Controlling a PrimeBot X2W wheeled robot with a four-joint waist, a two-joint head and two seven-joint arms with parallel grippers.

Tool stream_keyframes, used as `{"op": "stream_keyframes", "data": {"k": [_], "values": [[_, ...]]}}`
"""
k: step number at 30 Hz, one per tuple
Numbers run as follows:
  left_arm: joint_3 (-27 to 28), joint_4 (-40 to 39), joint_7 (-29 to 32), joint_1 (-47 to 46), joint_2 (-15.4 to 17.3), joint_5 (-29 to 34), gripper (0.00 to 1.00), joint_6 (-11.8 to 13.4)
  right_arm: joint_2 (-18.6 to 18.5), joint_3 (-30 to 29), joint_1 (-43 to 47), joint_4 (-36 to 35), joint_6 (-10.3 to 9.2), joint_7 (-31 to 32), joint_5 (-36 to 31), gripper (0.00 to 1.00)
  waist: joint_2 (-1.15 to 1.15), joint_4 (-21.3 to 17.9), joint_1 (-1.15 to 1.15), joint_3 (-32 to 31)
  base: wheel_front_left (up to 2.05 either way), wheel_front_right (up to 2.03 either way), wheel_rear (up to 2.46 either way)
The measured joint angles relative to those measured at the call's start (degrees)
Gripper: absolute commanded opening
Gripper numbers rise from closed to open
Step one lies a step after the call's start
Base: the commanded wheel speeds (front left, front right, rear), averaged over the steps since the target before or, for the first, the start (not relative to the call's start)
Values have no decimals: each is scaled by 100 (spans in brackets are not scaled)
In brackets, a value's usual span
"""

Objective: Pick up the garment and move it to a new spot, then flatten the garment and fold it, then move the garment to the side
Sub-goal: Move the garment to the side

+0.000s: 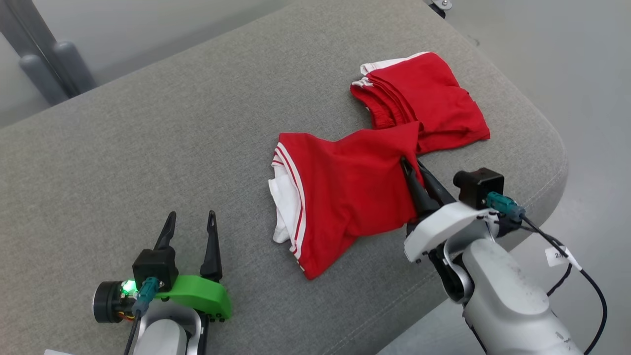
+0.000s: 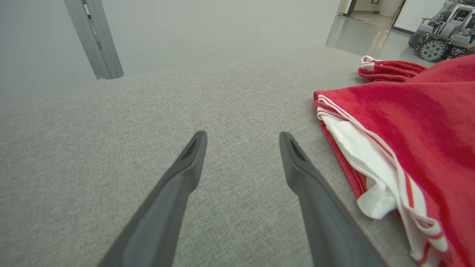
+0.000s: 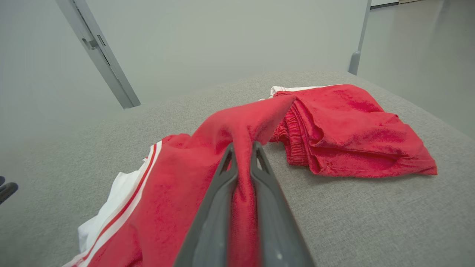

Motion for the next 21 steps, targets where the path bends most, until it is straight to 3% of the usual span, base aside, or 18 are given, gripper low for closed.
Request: {"op": "stream_keyframes", "data": {"k": [5, 11, 21], "values": [[42, -43, 0, -35, -2, 255, 100, -78, -22, -272, -596, 320, 1, 0, -344, 0, 0, 105, 0, 196, 0, 0, 0], [98, -59, 0, -259, 0, 454, 100, -200, -318, -887, -1381, 846, 2, 0, -904, 0, 0, 489, 0, 441, 0, 0, 0], [85, -86, 0, -442, 2, 568, 100, -232, -1307, -2718, -2117, 1872, 2, 0, -2559, 0, 0, 1265, 0, 822, 0, 0, 0]]}}
